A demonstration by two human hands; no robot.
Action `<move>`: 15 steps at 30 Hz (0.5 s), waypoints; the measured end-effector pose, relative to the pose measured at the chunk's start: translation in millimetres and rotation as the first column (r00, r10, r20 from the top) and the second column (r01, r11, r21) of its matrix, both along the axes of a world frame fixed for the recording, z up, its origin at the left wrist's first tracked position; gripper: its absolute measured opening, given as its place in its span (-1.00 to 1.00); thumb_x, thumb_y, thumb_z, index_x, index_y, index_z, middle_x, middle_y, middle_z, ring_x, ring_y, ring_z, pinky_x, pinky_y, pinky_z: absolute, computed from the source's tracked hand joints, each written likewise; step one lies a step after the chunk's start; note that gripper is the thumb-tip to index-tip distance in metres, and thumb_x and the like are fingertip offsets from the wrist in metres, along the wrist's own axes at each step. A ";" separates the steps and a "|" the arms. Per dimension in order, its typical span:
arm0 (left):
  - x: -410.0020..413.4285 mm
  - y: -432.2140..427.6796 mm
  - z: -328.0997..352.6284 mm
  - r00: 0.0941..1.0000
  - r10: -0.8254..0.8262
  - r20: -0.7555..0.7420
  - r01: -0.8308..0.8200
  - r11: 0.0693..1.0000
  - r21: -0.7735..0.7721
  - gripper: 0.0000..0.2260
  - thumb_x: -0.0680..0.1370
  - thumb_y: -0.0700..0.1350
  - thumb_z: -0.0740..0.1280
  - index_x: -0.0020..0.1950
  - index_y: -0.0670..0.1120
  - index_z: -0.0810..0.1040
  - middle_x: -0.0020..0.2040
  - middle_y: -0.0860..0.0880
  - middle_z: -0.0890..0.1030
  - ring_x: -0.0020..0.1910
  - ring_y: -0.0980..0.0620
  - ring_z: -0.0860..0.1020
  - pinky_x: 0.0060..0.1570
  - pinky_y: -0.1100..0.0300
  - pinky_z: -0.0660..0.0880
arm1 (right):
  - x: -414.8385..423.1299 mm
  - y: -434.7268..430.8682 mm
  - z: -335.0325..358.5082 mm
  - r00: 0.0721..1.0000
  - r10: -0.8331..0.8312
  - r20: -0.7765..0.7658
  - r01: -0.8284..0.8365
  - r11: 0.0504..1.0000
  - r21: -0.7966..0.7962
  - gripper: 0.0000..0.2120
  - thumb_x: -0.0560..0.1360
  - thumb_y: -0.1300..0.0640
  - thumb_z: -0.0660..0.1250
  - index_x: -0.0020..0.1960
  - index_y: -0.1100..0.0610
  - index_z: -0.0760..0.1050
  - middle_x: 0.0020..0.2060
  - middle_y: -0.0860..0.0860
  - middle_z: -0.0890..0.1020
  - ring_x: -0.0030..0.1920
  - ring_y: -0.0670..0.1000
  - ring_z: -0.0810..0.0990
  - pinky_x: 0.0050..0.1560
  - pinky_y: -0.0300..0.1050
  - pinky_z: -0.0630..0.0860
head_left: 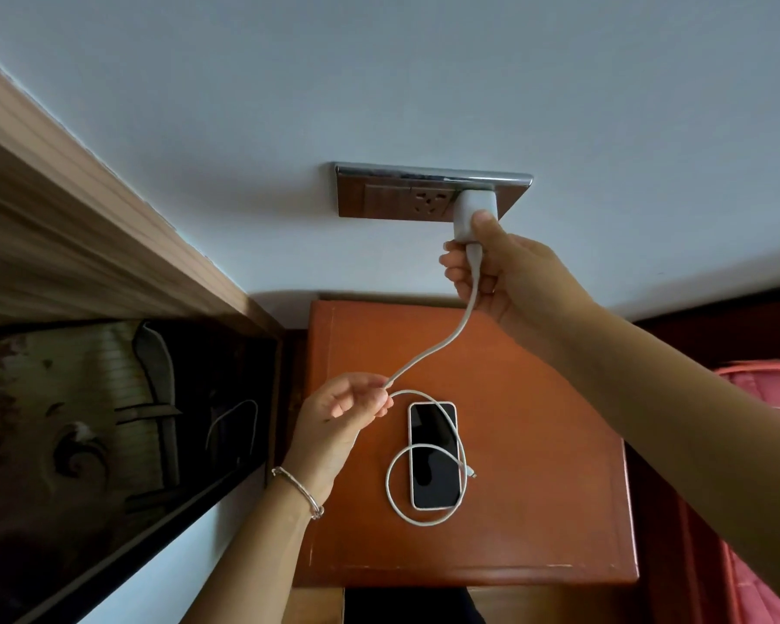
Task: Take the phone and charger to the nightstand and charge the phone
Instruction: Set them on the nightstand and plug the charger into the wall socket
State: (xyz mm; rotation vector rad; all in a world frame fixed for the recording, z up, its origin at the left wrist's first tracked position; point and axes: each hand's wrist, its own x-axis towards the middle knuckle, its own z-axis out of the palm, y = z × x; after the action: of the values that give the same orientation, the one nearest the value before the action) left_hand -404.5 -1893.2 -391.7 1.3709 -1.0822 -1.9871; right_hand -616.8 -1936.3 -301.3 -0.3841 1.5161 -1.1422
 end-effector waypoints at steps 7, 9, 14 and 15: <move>0.4 6.9 -16.6 0.996 -0.012 0.083 0.014 1.000 -0.023 -0.92 0.45 -0.18 0.41 -0.10 -0.01 0.65 -0.21 0.07 0.69 -0.15 0.09 0.64 -0.13 0.25 0.57 | 3.0 2.1 -4.1 0.995 0.024 -0.092 -0.026 0.999 -0.019 -0.62 0.54 -0.16 0.21 -0.06 0.14 0.58 -0.38 -0.09 0.68 -0.32 -0.10 0.65 -0.26 -0.24 0.54; -0.6 13.8 -21.3 0.994 -0.003 0.114 0.005 1.000 -0.014 -0.91 0.45 -0.18 0.41 -0.11 0.00 0.65 -0.21 0.09 0.69 -0.15 0.10 0.65 -0.11 0.22 0.58 | 0.0 4.7 -4.9 0.994 0.064 -0.087 -0.067 0.997 -0.037 -0.62 0.56 -0.15 0.17 -0.05 0.13 0.58 -0.36 -0.07 0.69 -0.30 -0.09 0.66 -0.25 -0.22 0.54; 1.4 31.9 -32.4 0.981 0.022 0.192 -0.022 1.000 -0.003 -0.92 0.43 -0.16 0.43 -0.11 -0.01 0.65 -0.20 0.11 0.69 -0.11 0.11 0.63 -0.17 0.24 0.54 | -6.8 36.5 -25.1 0.991 0.129 0.038 -0.128 0.991 -0.042 -0.60 0.61 -0.11 0.04 -0.02 0.10 0.57 -0.29 -0.03 0.71 -0.25 -0.07 0.68 -0.25 -0.24 0.56; 2.3 34.1 -34.6 0.978 0.027 0.207 -0.028 1.000 0.000 -0.92 0.43 -0.16 0.43 -0.11 -0.01 0.65 -0.20 0.10 0.69 -0.10 0.12 0.63 -0.16 0.26 0.53 | -8.3 47.2 -34.6 0.991 0.120 0.054 -0.120 0.993 -0.017 -0.62 0.62 -0.07 0.05 -0.01 0.12 0.56 -0.30 -0.03 0.71 -0.28 -0.08 0.67 -0.26 -0.24 0.57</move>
State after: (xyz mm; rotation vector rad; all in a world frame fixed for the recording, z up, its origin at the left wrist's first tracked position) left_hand -402.1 -1859.1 -426.3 1.6136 -1.1437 -1.8586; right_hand -625.1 -1889.1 -336.0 -0.4440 1.4184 -1.0610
